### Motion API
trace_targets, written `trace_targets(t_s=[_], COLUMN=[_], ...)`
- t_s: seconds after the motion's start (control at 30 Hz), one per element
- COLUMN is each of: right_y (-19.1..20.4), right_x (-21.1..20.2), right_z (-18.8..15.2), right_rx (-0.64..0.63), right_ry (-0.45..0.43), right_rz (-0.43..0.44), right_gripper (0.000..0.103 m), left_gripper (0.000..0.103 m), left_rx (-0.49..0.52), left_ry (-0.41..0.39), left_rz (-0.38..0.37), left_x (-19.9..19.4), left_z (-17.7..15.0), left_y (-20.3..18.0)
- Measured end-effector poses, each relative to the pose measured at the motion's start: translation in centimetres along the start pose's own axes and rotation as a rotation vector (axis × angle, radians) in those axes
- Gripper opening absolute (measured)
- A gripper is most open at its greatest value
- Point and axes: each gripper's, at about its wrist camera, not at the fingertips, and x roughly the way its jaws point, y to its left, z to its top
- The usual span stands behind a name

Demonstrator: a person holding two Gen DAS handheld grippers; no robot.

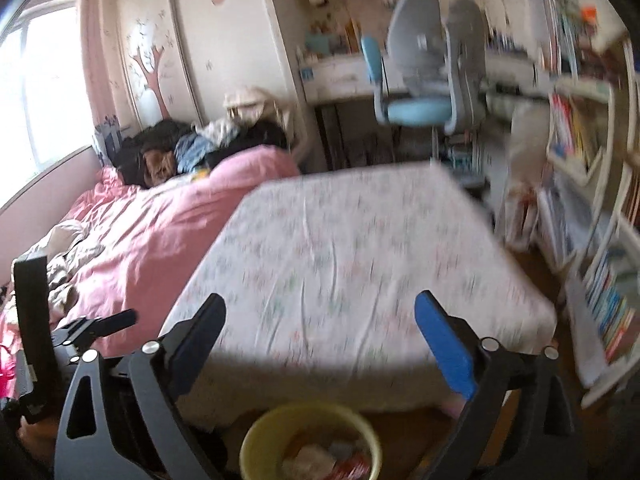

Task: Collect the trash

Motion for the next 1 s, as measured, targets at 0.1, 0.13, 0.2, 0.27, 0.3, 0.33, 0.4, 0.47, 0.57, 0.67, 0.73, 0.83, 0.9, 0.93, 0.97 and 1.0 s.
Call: trace_targets(t_s=[0.1, 0.13, 0.2, 0.27, 0.3, 0.33, 0.4, 0.47, 0.57, 0.67, 0.73, 0.83, 0.9, 0.93, 0.97, 1.0], right_y=[-0.6, -0.8, -1.1, -1.5, -1.8, -1.9, -2.2, -2.0, -1.8, -1.7, -1.6, -1.6, -1.7, -1.8, -1.9, -1.9], right_x=[1.1, 1.8, 2.9, 4.6, 5.7, 6.4, 8.1, 9.6, 11.5, 11.9, 11.5, 11.3, 11.3, 11.4, 11.4, 11.7], right_z=[2.0, 2.7, 3.5, 4.0, 4.3, 4.6, 5.3, 5.8, 6.2, 6.1, 6.1, 6.3, 6.3, 6.3, 6.2, 6.3], right_rx=[-0.032, -0.034, -0.035, -0.026, -0.001, 0.016, 0.035, 0.019, -0.009, -0.001, -0.005, -0.029, -0.033, -0.028, -0.024, -0.021], right_ry=[-0.013, -0.014, -0.019, -0.014, 0.003, 0.014, 0.030, 0.035, 0.063, 0.093, 0.098, 0.090, 0.098, 0.107, 0.115, 0.120], right_rz=[-0.025, -0.027, -0.031, -0.041, -0.039, -0.032, -0.028, -0.037, -0.045, -0.025, -0.003, -0.006, -0.004, -0.002, 0.000, 0.002], right_gripper=[0.094, 0.094, 0.094, 0.094, 0.094, 0.094, 0.094, 0.094, 0.094, 0.094, 0.094, 0.095, 0.095, 0.095, 0.095, 0.095], left_gripper=[0.094, 0.095, 0.096, 0.096, 0.096, 0.096, 0.096, 0.096, 0.096, 0.096, 0.096, 0.096, 0.096, 0.096, 0.096, 0.096], left_rx=[0.035, 0.040, 0.031, 0.008, -0.004, -0.010, 0.004, 0.035, 0.092, 0.102, 0.075, 0.074, 0.111, 0.134, 0.155, 0.169], left_ry=[-0.040, -0.051, -0.065, -0.062, -0.062, -0.066, -0.072, -0.075, -0.072, -0.051, -0.023, -0.002, -0.012, -0.021, -0.031, -0.038], left_rz=[0.053, 0.073, 0.112, 0.128, 0.133, 0.139, 0.151, 0.168, 0.192, 0.211, 0.197, 0.177, 0.192, 0.204, 0.218, 0.230], left_x=[0.5, 0.8, 1.8, 2.9, 3.5, 4.0, 5.0, 6.0, 7.6, 9.4, 10.3, 10.9, 10.8, 10.7, 10.6, 10.6], left_z=[2.3, 3.2, 5.0, 6.4, 7.2, 8.0, 9.1, 10.0, 11.1, 12.0, 12.2, 12.2, 11.8, 11.7, 11.5, 11.4], left_y=[0.7, 1.1, 2.2, 3.2, 3.6, 4.0, 4.2, 4.1, 3.7, 3.7, 3.7, 3.3, 2.6, 2.3, 1.9, 1.6])
